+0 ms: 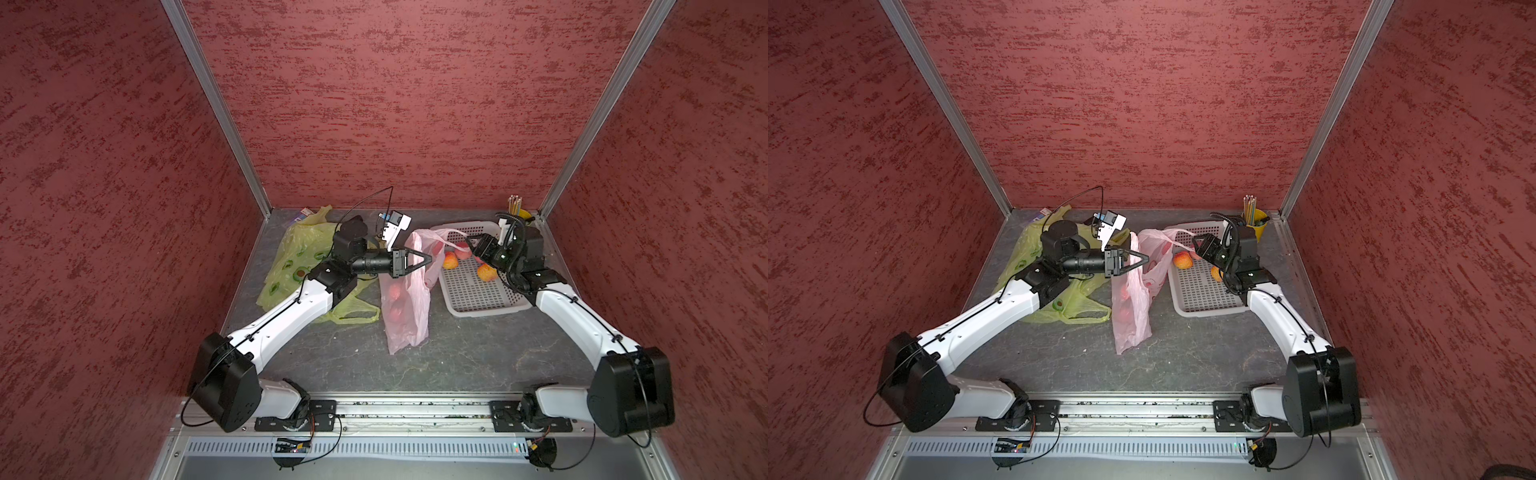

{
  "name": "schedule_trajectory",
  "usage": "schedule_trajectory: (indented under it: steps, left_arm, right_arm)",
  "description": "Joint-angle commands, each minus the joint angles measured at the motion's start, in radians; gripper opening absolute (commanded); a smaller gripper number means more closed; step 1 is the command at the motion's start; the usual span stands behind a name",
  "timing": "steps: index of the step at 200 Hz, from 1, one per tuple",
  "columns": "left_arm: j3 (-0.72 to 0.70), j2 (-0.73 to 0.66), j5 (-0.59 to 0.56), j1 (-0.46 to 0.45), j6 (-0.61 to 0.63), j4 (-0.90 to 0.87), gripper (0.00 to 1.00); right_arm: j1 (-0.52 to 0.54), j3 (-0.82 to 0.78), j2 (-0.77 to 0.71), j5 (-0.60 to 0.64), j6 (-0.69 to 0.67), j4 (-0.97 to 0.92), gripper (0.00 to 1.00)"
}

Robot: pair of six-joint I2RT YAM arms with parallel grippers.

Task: Place the peach into a plastic bag & tie a knot
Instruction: Adjust the plastic bag at the center of the board.

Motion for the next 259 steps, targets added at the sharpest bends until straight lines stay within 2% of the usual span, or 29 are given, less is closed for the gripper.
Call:
schedule_trajectory:
  steps: [1, 27, 57, 101, 156, 175, 196, 214, 233, 259]
  left_arm:
    - [0.025, 0.007, 0.009, 0.004, 0.011, 0.002, 0.0]
    - [0.027, 0.008, 0.009, 0.003, 0.011, -0.003, 0.0]
    - [0.028, 0.003, 0.009, 0.002, 0.015, -0.013, 0.0]
    - [0.023, -0.005, 0.008, 0.002, 0.015, -0.019, 0.0]
    - [0.022, -0.006, 0.008, -0.002, 0.014, -0.017, 0.0]
    - [0.021, -0.005, 0.009, -0.003, 0.013, -0.014, 0.0]
    - [0.021, -0.006, 0.01, -0.007, 0.012, -0.017, 0.0]
    - [0.02, -0.017, 0.01, -0.008, 0.011, -0.027, 0.0]
    - [0.023, -0.049, 0.011, -0.003, 0.021, -0.084, 0.0]
    - [0.056, -0.133, -0.055, 0.018, 0.098, -0.319, 0.0]
  right_arm:
    - [-0.009, -0.014, -0.035, 0.034, 0.006, -0.019, 0.6]
    - [-0.008, -0.031, -0.073, 0.045, 0.001, -0.035, 0.71]
    - [-0.009, -0.043, -0.105, 0.043, 0.0, -0.043, 0.72]
    - [-0.012, -0.053, -0.078, 0.009, 0.02, 0.012, 0.58]
    - [-0.016, -0.059, -0.02, -0.024, 0.051, 0.078, 0.58]
    - [-0.017, -0.059, -0.001, -0.042, 0.06, 0.109, 0.54]
    - [-0.017, -0.059, 0.008, -0.047, 0.061, 0.135, 0.44]
    - [-0.017, -0.045, 0.005, -0.052, 0.041, 0.148, 0.19]
    - [-0.018, -0.012, -0.025, -0.049, -0.029, 0.132, 0.02]
    - [-0.016, 0.058, -0.093, -0.066, -0.171, 0.084, 0.0]
